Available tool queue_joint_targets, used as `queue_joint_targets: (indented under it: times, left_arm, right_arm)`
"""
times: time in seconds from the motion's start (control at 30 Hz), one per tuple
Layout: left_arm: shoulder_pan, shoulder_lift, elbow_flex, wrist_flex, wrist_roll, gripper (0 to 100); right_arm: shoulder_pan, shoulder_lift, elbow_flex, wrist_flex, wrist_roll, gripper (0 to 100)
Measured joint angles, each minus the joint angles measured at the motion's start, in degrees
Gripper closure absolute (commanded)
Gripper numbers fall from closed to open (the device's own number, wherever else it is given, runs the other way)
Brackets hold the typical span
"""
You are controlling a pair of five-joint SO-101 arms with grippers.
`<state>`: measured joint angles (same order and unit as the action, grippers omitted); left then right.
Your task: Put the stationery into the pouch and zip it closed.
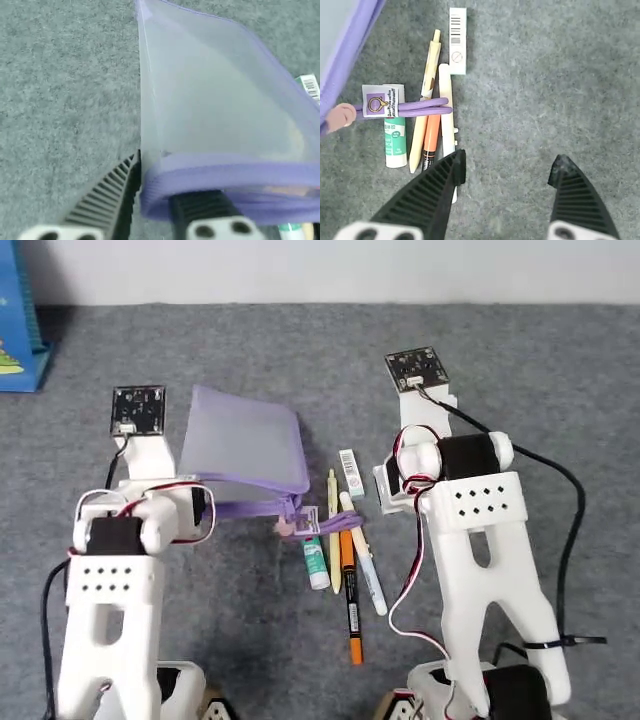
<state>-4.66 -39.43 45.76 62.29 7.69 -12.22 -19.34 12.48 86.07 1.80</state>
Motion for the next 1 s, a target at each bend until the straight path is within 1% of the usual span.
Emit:
queue_joint_targets:
  times: [0.27, 0.4, 0.77, 0.87, 1.0]
  left_arm:
    - [0.0, 0.53, -1.05, 0.09, 0.0, 99]
    - [0.0, 0.62, -5.98, 5.36, 0.53, 99]
    - [0.0, 0.97, -29.36, 27.16, 1.32, 99]
    - [0.09, 0.97, -31.91, 29.89, 1.32, 99]
    - [0.09, 0.97, -33.14, 29.98, 1.32, 99]
  right_arm:
    - [-0.09, 0.0, 0.0, 0.0, 0.0, 72.4]
    - [-0.18, 0.0, 0.0, 0.0, 0.0, 72.4]
    - [-0.18, 0.0, 0.0, 0.0, 0.0, 72.4]
    - [-0.18, 0.0, 0.0, 0.0, 0.0, 72.4]
    - [-0.18, 0.0, 0.0, 0.0, 0.0, 72.5]
